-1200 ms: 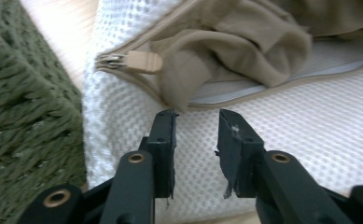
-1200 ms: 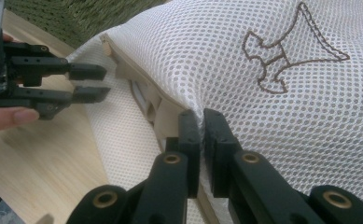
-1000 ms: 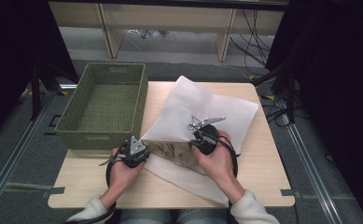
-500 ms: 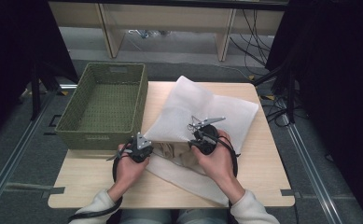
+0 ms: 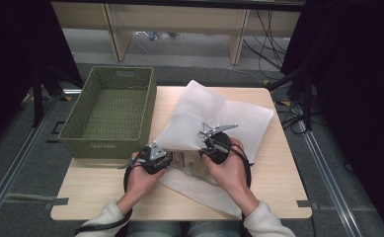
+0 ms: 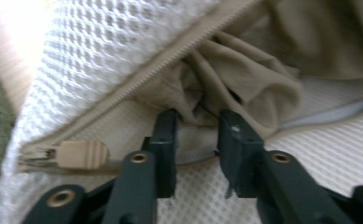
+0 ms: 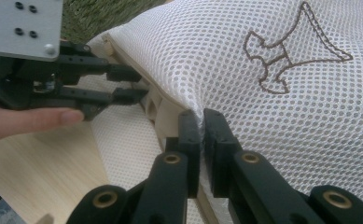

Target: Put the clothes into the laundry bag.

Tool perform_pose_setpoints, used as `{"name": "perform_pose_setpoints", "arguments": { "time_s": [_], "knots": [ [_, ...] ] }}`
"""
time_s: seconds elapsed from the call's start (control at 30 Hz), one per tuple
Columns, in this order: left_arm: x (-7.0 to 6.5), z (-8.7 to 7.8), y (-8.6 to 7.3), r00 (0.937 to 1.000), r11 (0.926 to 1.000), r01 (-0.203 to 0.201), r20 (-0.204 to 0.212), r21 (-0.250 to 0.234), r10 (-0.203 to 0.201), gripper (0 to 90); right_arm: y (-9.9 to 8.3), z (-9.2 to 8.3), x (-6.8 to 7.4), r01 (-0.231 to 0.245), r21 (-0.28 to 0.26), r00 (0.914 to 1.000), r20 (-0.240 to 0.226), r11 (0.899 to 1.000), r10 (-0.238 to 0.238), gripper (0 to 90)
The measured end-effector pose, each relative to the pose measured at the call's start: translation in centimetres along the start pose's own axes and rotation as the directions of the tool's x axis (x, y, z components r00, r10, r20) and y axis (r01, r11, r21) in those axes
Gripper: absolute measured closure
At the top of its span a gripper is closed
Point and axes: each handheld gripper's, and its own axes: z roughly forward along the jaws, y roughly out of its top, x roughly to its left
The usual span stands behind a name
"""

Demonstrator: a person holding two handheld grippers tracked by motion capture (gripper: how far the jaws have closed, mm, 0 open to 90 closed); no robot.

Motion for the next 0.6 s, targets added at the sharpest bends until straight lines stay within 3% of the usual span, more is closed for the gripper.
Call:
{"name": "perform_pose_setpoints", "arguments": {
  "time_s": [0.03, 0.13, 0.23, 0.27, 0.3, 0.4, 0.43, 0.53, 0.6],
  "knots": [
    [0.1, -0.2, -0.1, 0.9998, 0.9999, -0.015, 0.016, -0.001, 0.015, 63.3, 0.0, 0.0, 0.0, -0.005, 0.000, 1.0000, 0.002, 1.000, 0.005, 86.7],
    [0.1, -0.8, -0.5, 0.9999, 0.9996, 0.007, 0.010, -0.027, -0.007, 59.6, 0.0, 0.1, 0.1, -0.003, 0.001, 1.0000, 0.003, 1.000, 0.003, 86.6],
    [0.4, -1.7, -0.8, 0.9999, 0.9995, -0.015, 0.007, -0.029, 0.015, 58.0, -0.1, 0.2, 0.1, 0.009, 0.014, 1.0000, -0.003, 1.000, -0.009, 86.6],
    [0.3, -1.9, -1.0, 1.0000, 0.9990, -0.003, 0.005, -0.044, 0.003, 58.0, -0.1, 0.4, -0.1, 0.046, -0.002, 0.9989, 0.004, 0.999, -0.046, 86.6],
    [0.3, -2.1, -1.1, 0.9999, 0.9986, -0.001, 0.012, -0.053, 0.001, 57.9, -0.1, 0.4, 0.0, 0.023, 0.008, 0.9997, 0.002, 1.000, -0.023, 86.6],
    [0.1, -3.3, -1.7, 0.9999, 0.9981, 0.014, 0.004, -0.061, -0.014, 58.1, -0.2, 0.4, 0.0, 0.037, 0.015, 0.9993, 0.000, 0.999, -0.037, 86.6],
    [0.2, -3.7, -1.8, 0.9999, 0.9975, 0.009, 0.008, -0.070, -0.009, 58.2, -0.3, 0.5, 0.2, 0.021, 0.021, 0.9998, -0.001, 1.000, -0.021, 86.6],
    [0.0, -4.6, -2.2, 0.9997, 0.9952, 0.025, 0.003, -0.094, -0.025, 59.9, -0.6, 0.6, 0.1, 0.047, 0.037, 0.9989, 0.002, 0.998, -0.047, 86.7],
    [-0.2, -5.0, -2.4, 0.9999, 0.9959, 0.011, -0.004, -0.089, -0.011, 62.3, -0.7, 0.7, 0.3, 0.039, 0.040, 0.9992, 0.002, 0.998, -0.039, 86.6]
  ]
}}
